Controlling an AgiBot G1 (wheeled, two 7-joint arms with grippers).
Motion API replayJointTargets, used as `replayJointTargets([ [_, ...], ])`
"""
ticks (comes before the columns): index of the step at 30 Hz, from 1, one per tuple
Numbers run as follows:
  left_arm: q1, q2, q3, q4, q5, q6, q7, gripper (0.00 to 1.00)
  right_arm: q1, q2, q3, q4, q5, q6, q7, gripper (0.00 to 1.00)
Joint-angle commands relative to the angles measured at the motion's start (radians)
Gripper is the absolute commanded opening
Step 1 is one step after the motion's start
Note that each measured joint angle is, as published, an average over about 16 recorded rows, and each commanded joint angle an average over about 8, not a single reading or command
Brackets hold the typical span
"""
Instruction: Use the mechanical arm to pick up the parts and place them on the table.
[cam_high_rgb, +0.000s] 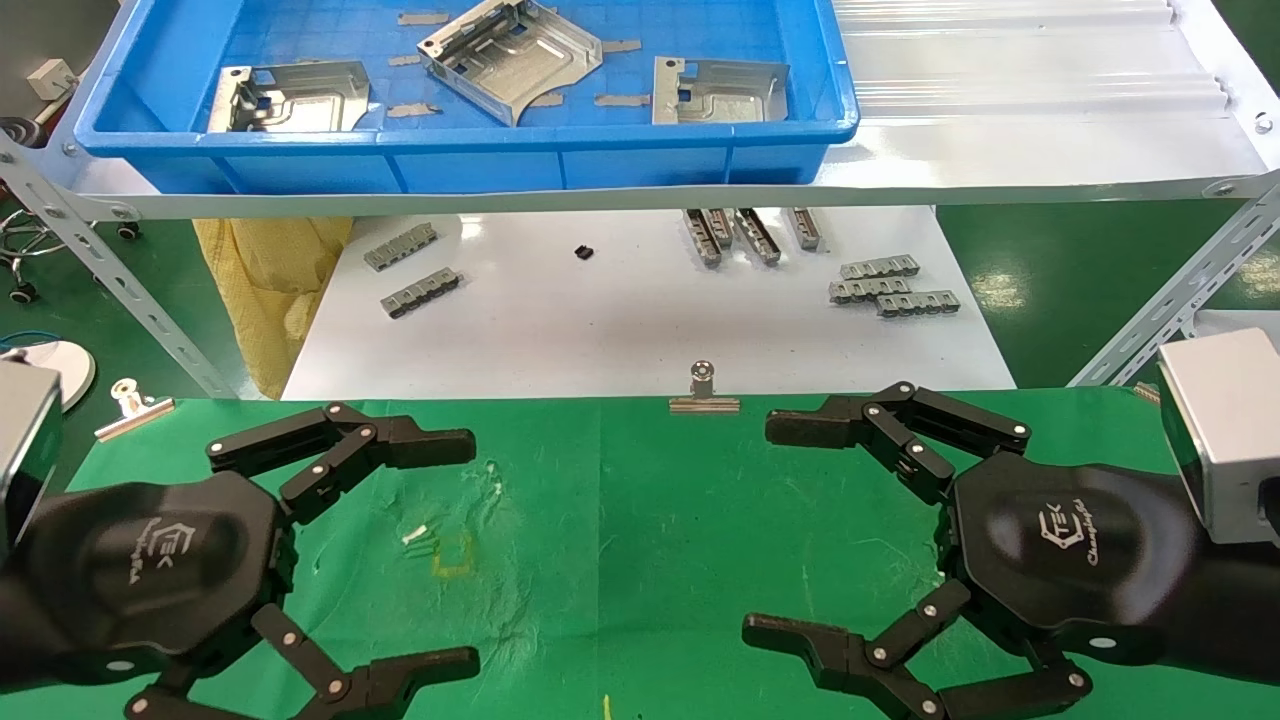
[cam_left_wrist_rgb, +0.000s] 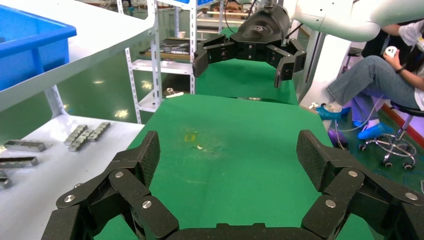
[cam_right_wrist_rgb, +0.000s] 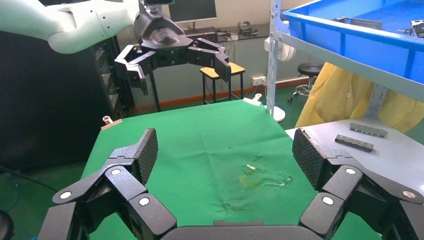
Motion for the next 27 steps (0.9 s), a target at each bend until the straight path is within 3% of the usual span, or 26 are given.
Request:
replayJointTargets([
  [1, 0.000, 0.000, 0.000, 0.000, 0.000, 0.000, 0.000, 1.00, 0.000, 0.000, 0.000, 0.000, 0.000, 0.000, 0.000, 0.26],
  [4, 0.000, 0.000, 0.000, 0.000, 0.000, 0.000, 0.000, 1.00, 0.000, 0.000, 0.000, 0.000, 0.000, 0.000, 0.000, 0.16],
  [5, 0.000, 0.000, 0.000, 0.000, 0.000, 0.000, 0.000, 1.00, 0.000, 0.000, 0.000, 0.000, 0.000, 0.000, 0.000, 0.04],
  [6, 0.000, 0.000, 0.000, 0.000, 0.000, 0.000, 0.000, 1.00, 0.000, 0.000, 0.000, 0.000, 0.000, 0.000, 0.000, 0.00],
  [27, 0.000, 0.000, 0.000, 0.000, 0.000, 0.000, 0.000, 1.00, 0.000, 0.000, 0.000, 0.000, 0.000, 0.000, 0.000, 0.00],
])
